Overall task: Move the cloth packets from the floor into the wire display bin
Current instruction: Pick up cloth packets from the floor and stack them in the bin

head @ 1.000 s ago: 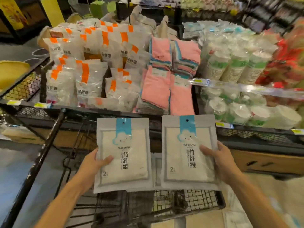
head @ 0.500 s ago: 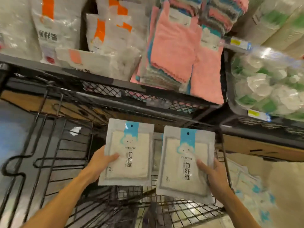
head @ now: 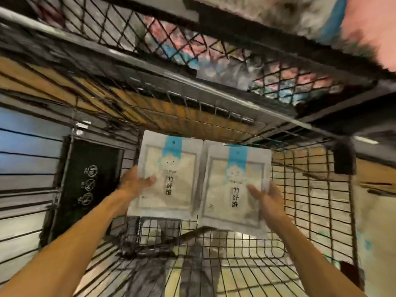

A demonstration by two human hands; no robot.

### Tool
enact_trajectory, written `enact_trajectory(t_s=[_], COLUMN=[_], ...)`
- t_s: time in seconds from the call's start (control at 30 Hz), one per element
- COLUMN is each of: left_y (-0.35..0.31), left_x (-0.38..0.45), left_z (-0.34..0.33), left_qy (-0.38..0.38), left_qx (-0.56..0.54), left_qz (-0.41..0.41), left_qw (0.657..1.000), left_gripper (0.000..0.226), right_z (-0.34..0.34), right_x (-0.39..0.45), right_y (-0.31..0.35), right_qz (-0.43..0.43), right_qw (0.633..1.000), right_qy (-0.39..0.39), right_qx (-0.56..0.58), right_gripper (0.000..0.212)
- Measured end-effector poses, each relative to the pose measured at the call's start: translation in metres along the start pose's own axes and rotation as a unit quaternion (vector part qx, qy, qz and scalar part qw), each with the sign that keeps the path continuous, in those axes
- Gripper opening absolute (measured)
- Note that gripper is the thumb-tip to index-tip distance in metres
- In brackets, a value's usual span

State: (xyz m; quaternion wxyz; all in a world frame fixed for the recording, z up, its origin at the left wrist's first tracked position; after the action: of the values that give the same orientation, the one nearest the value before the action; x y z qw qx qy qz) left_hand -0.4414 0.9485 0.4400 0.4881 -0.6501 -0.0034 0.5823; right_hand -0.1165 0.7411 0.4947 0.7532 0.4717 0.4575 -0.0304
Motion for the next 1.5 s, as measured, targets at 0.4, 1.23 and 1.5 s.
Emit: enact_trajectory(t_s=[0.4, 1.23, 1.5], left_y=[0.026, -0.104, -0.248], left_x=[0.031, -0.049, -0.169], left_z=[-0.019, -0.036, -0.029], left_qy=[-0.128, -0.169, -0.192], left_qx=[0.049, 0.652, 0.634], left_qz=[-0.081, -0.092, -0.146], left_qw=[0.987, 0.733, 0.735], left_gripper=[0.057, 0.073, 0.068], right_z=[-0.028, -0.032, 0.002], right_x=[0.041, -0.031, -0.144], right_y=[-0.036, 0.071, 0.188], right_qz=[0.126, 0.181, 0.244], right_qw=[0.979, 0.751, 0.761], right_qy=[-0.083, -0.039, -0.061], right_qx=[-0.139, -0.633, -0.598], right_gripper=[0.024, 0.072, 0.073])
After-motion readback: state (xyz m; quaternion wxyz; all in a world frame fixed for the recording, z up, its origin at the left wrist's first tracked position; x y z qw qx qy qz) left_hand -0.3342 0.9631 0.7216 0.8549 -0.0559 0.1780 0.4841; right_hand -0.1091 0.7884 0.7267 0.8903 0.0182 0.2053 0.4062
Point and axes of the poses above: each hand's wrist, its own x-axis towards the middle knuckle, its own z-axis out of the back of the hand, y = z × x, the point moved 5 cm from there along x, towards the middle knuckle, and after that the axes turned 10 degrees about x, right-handed, at the moved point
